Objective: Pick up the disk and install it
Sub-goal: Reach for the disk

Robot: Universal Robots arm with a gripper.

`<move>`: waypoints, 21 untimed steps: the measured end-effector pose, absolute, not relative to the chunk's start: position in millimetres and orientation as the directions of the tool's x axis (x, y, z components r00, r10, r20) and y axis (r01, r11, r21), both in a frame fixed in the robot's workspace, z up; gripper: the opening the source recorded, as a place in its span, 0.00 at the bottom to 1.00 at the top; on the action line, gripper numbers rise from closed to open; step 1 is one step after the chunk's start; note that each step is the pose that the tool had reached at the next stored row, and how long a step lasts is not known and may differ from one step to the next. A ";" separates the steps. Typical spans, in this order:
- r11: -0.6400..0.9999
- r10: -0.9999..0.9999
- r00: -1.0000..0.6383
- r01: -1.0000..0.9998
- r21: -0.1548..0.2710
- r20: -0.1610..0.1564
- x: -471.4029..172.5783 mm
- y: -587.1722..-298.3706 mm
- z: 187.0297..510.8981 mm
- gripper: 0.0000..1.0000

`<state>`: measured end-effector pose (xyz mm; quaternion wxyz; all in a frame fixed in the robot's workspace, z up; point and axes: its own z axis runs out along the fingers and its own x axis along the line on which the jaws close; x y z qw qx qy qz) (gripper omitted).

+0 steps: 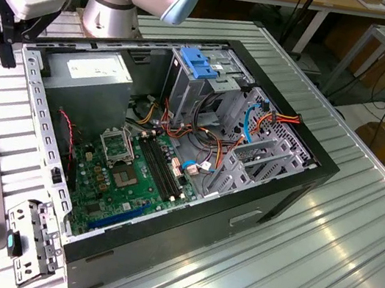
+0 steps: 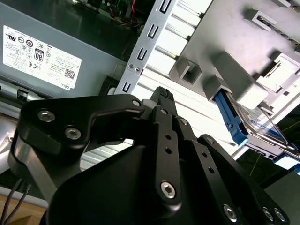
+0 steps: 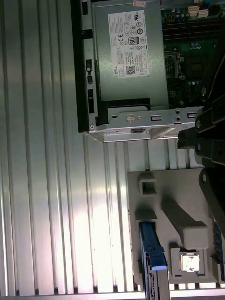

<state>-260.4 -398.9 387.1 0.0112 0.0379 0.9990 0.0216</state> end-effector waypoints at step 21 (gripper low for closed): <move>0.996 0.076 -0.997 0.075 0.044 -0.021 -273.7 -398.9 386.9 0.11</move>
